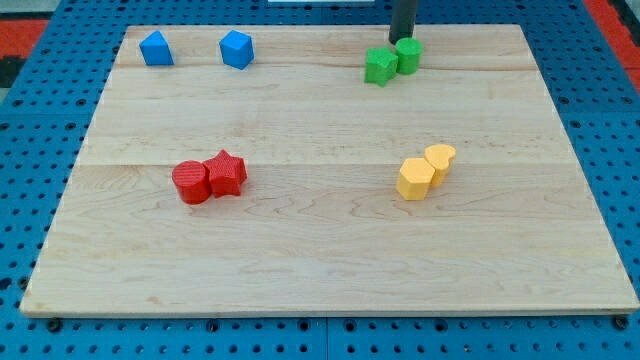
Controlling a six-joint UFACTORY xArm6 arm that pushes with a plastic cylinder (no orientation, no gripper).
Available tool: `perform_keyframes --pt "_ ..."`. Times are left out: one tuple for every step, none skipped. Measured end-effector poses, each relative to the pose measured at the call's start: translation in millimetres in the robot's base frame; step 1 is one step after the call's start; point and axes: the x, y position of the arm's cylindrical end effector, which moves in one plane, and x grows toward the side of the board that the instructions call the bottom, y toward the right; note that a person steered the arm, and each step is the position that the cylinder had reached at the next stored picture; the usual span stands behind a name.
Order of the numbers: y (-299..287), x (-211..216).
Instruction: Move your arm towards top left corner
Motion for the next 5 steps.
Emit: perform_keyframes --pt "2 -19" --pt "-52 -34" --pt "-94 -33" --pt "-132 -34" --pt "-145 -35"
